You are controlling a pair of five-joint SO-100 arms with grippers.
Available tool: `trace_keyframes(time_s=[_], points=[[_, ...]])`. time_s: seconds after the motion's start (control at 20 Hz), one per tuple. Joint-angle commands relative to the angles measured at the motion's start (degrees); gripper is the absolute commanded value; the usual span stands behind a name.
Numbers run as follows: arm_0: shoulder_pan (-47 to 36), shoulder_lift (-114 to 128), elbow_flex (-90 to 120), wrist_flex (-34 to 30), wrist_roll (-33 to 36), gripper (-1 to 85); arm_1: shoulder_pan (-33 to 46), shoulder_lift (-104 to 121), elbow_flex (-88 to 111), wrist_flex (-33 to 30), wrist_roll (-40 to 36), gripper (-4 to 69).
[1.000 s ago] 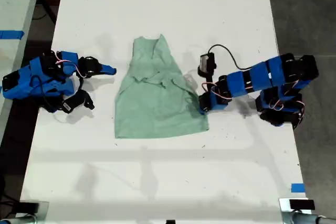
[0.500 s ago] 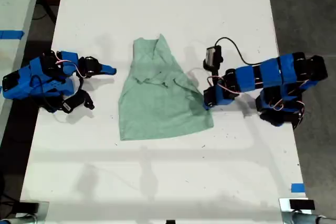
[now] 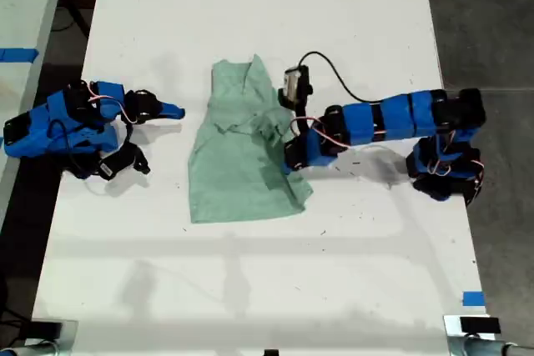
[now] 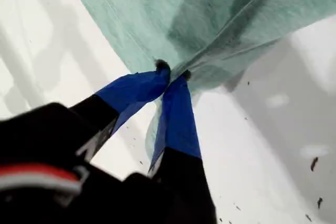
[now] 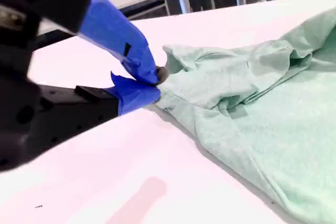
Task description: Fold t shirt
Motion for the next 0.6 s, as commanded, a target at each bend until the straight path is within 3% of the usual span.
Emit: trace_keyframes(time_s=[0.0, 0.2, 0.25, 0.3, 0.35, 0.55], points=[[0.4, 0.4, 1.9, -0.1, -0.8, -0.3, -1.1, -10.1, -16.8, 1.4, -2.5, -0.4], [0.4, 0.4, 1.9, -0.1, -0.7, -0.3, -1.4, -20.0, -24.8, -0.5, -4.6, 0.3], [0.4, 0.4, 1.9, -0.1, -0.7, -0.3, -1.5, -20.0, -24.8, -0.7, -5.2, 8.8], [0.4, 0.4, 1.9, -0.1, -0.7, -0.3, -1.7, -19.4, -24.8, -0.3, -5.7, 22.2], [0.4, 0.4, 1.9, -0.1, -0.7, -0.3, -1.8, -18.2, -24.8, 0.8, -6.2, 29.4], [0.4, 0.4, 1.9, -0.1, -0.7, -0.3, -1.8, -7.7, -20.6, 7.4, -5.8, 34.8]])
